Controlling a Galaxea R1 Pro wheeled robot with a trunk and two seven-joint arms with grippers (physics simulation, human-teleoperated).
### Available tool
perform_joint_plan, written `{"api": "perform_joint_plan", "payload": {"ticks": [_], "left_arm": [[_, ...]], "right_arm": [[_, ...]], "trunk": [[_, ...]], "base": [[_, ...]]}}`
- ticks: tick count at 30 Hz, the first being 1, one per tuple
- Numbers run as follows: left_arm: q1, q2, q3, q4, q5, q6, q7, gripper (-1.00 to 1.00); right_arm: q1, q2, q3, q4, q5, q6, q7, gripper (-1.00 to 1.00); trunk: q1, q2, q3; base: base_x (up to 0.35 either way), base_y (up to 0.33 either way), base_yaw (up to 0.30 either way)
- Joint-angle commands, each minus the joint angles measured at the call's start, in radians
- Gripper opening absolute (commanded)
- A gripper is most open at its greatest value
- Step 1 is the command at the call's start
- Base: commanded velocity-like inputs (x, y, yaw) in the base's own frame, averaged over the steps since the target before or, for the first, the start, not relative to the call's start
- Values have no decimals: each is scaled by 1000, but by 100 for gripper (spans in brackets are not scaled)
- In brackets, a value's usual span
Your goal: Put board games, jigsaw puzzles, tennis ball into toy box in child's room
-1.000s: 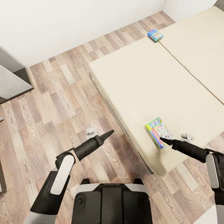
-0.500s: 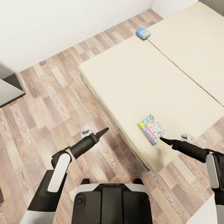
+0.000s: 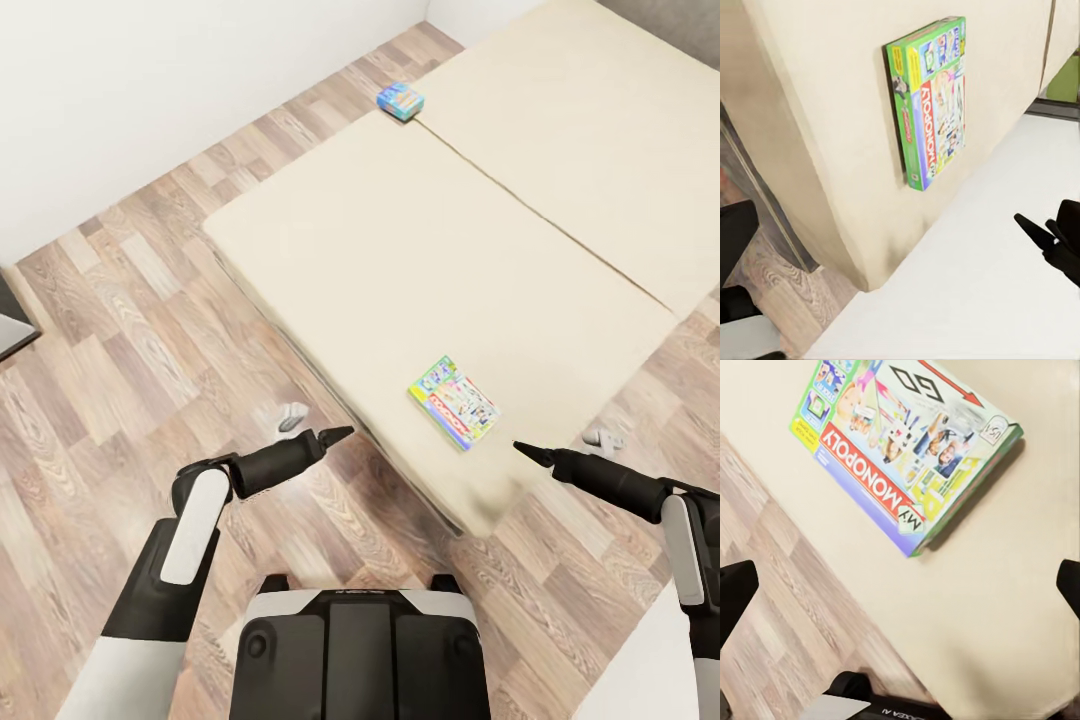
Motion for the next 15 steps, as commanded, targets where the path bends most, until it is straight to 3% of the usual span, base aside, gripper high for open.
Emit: {"api": "perform_joint_plan", "payload": {"ticks": [1, 6, 15], "left_arm": [[-1, 0, 1, 0, -7, 4, -7, 100], [-36, -1, 3, 16, -7, 39, 55, 100], [-64, -1, 4, 57, -6, 56, 87, 100]], "right_arm": [[-1, 0, -1, 0, 0, 5, 3, 100], [-1, 0, -1, 0, 0, 5, 3, 100], [-1, 0, -1, 0, 0, 5, 3, 100]], "trunk": [[0, -1, -1], [0, -1, -1], [0, -1, -1]], "base": [[0, 0, -262], [0, 0, -265], [0, 0, -265]]}}
